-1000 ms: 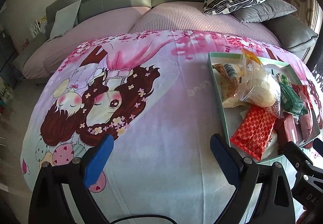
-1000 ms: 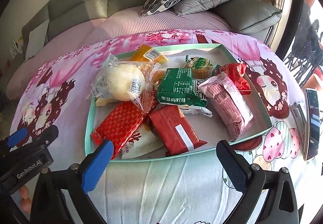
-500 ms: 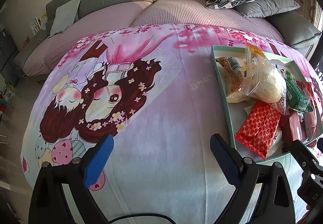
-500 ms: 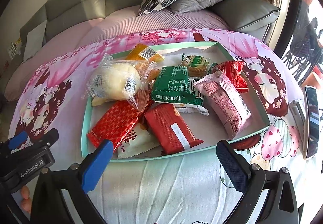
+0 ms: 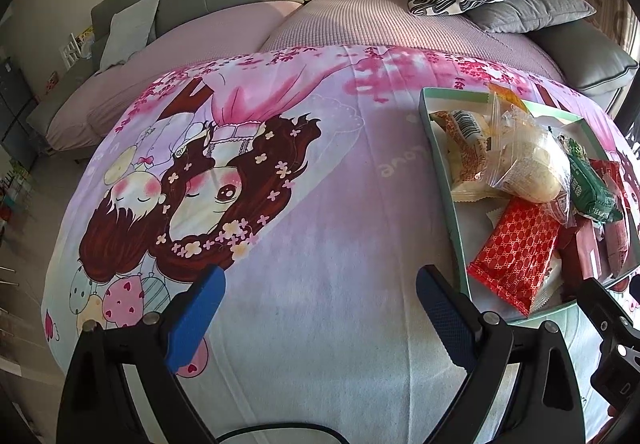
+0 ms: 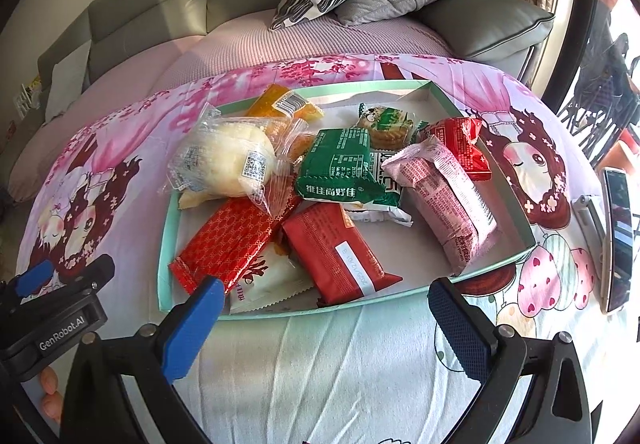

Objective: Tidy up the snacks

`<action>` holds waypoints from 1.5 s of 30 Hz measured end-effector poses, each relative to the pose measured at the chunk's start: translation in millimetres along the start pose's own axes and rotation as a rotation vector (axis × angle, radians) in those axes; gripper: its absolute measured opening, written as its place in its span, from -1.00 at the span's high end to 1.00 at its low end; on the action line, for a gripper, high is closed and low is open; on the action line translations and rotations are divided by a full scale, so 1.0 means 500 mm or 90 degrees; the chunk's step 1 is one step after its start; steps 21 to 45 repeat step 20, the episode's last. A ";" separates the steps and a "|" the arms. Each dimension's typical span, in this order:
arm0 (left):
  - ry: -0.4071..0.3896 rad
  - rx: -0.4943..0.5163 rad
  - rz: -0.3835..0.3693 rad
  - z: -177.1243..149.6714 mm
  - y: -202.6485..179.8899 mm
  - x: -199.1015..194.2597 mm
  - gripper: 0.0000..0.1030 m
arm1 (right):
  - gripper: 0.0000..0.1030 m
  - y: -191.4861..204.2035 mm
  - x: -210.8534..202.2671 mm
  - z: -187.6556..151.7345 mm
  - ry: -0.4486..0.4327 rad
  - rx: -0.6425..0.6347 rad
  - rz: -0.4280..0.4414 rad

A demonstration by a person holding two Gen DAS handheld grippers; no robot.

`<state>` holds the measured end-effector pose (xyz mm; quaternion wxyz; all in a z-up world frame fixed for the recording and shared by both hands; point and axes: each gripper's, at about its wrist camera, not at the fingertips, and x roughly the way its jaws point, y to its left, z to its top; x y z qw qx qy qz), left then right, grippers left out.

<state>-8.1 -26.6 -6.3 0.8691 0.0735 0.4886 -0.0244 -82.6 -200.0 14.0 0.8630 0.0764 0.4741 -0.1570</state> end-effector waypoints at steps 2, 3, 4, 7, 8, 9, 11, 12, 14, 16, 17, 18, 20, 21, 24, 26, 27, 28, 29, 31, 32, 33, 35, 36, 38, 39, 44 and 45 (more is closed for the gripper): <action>0.001 0.000 0.001 0.000 0.000 0.001 -0.87 | -1.00 0.000 0.001 -0.001 0.000 0.001 0.000; 0.002 0.000 0.001 0.000 0.000 0.002 -0.87 | -1.00 0.000 0.001 -0.001 0.000 0.000 0.000; 0.002 0.001 0.002 0.000 0.000 0.002 -0.87 | -1.00 0.000 0.002 -0.002 0.001 0.001 0.001; 0.003 0.002 0.003 0.000 0.000 0.003 -0.87 | -1.00 -0.001 0.004 -0.004 0.002 0.003 0.001; 0.003 0.002 0.004 -0.001 0.000 0.003 -0.87 | -1.00 -0.001 0.005 -0.005 0.003 0.003 0.001; 0.004 0.002 0.004 0.000 0.000 0.004 -0.87 | -1.00 -0.002 0.006 -0.005 0.003 0.004 0.001; 0.005 0.003 0.005 -0.001 0.000 0.004 -0.87 | -1.00 -0.003 0.007 -0.005 0.004 0.006 0.002; 0.004 0.003 0.006 -0.001 -0.001 0.005 -0.87 | -1.00 -0.004 0.007 -0.005 0.005 0.006 0.002; -0.001 0.001 0.005 -0.002 0.000 0.002 -0.87 | -1.00 -0.005 0.008 -0.004 0.006 0.007 0.002; -0.007 -0.004 0.002 -0.001 0.003 -0.001 -0.87 | -1.00 -0.006 0.008 -0.004 0.006 0.008 0.002; -0.007 -0.004 -0.001 0.000 0.003 -0.002 -0.87 | -1.00 -0.007 0.008 -0.004 0.005 0.009 0.003; -0.005 -0.003 -0.004 0.000 0.003 -0.001 -0.87 | -1.00 -0.007 0.008 -0.003 0.005 0.009 0.003; 0.002 -0.004 -0.001 0.001 0.001 0.005 -0.87 | -1.00 -0.008 0.009 -0.004 0.006 0.010 0.004; 0.002 -0.004 -0.001 0.001 0.001 0.005 -0.87 | -1.00 -0.008 0.009 -0.004 0.006 0.010 0.004; 0.002 -0.004 -0.001 0.001 0.001 0.005 -0.87 | -1.00 -0.008 0.009 -0.004 0.006 0.010 0.004; 0.002 -0.004 -0.001 0.001 0.001 0.005 -0.87 | -1.00 -0.008 0.009 -0.004 0.006 0.010 0.004; 0.002 -0.004 -0.001 0.001 0.001 0.005 -0.87 | -1.00 -0.008 0.009 -0.004 0.006 0.010 0.004; 0.002 -0.004 -0.001 0.001 0.001 0.005 -0.87 | -1.00 -0.008 0.009 -0.004 0.006 0.010 0.004; 0.002 -0.004 -0.001 0.001 0.001 0.005 -0.87 | -1.00 -0.008 0.009 -0.004 0.006 0.010 0.004; 0.002 -0.004 -0.001 0.001 0.001 0.005 -0.87 | -1.00 -0.008 0.009 -0.004 0.006 0.010 0.004; 0.002 -0.004 -0.001 0.001 0.001 0.005 -0.87 | -1.00 -0.008 0.009 -0.004 0.006 0.010 0.004; 0.002 -0.004 -0.001 0.001 0.001 0.005 -0.87 | -1.00 -0.008 0.009 -0.004 0.006 0.010 0.004; 0.002 -0.004 -0.001 0.001 0.001 0.005 -0.87 | -1.00 -0.008 0.009 -0.004 0.006 0.010 0.004; 0.002 -0.004 -0.001 0.001 0.001 0.005 -0.87 | -1.00 -0.008 0.009 -0.004 0.006 0.010 0.004; 0.002 -0.004 -0.001 0.001 0.001 0.005 -0.87 | -1.00 -0.008 0.009 -0.004 0.006 0.010 0.004; 0.002 -0.004 -0.001 0.001 0.001 0.005 -0.87 | -1.00 -0.008 0.009 -0.004 0.006 0.010 0.004; 0.002 -0.004 -0.001 0.001 0.001 0.005 -0.87 | -1.00 -0.008 0.009 -0.004 0.006 0.010 0.004; 0.002 -0.004 -0.001 0.001 0.001 0.005 -0.87 | -1.00 -0.008 0.009 -0.004 0.006 0.010 0.004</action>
